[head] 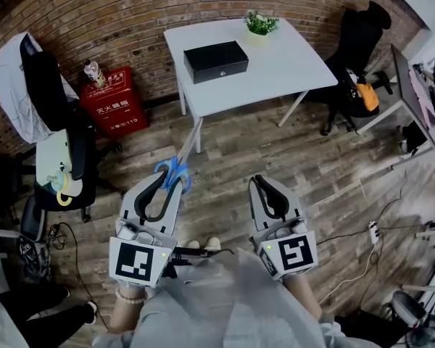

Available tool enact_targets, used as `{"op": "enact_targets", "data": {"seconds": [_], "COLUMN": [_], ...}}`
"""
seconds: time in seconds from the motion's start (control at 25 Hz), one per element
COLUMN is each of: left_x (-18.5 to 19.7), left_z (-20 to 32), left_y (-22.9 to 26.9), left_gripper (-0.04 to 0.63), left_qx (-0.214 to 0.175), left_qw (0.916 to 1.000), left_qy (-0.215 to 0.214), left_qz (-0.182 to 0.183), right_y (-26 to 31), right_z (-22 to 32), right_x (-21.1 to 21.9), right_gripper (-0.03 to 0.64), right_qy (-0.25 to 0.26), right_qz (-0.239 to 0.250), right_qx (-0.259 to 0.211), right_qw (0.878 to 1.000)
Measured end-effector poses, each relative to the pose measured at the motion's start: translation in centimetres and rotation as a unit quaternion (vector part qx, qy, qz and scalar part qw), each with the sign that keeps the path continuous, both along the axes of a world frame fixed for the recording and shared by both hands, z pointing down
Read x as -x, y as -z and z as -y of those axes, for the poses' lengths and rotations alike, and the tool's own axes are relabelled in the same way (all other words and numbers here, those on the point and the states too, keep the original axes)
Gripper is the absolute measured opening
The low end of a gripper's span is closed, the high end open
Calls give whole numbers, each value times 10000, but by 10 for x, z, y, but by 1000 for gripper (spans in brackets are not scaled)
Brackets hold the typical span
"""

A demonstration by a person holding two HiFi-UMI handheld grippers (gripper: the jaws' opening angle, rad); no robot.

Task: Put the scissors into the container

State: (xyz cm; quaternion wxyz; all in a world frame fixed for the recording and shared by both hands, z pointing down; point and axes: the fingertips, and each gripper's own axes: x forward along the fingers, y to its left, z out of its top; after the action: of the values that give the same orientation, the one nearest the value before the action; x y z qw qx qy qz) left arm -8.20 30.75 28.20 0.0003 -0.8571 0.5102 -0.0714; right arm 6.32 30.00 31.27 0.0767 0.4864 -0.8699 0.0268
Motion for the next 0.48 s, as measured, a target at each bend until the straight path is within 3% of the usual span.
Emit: {"op": "enact_targets", "data": {"seconds": [0.48], "left_x": [-25], "left_z": [3], "left_y": [3], "left_gripper": [100], "left_qx": [-37], "left_qw": [9997], "left_qy": [228], "left_qz": [-4], "right_y": [-8], "right_z": [0], "right_x": [-29], "right_gripper": [57], "right_qy": [163], "right_qz": [-114], "right_qx": [-4], "right_qw": [9998]}}
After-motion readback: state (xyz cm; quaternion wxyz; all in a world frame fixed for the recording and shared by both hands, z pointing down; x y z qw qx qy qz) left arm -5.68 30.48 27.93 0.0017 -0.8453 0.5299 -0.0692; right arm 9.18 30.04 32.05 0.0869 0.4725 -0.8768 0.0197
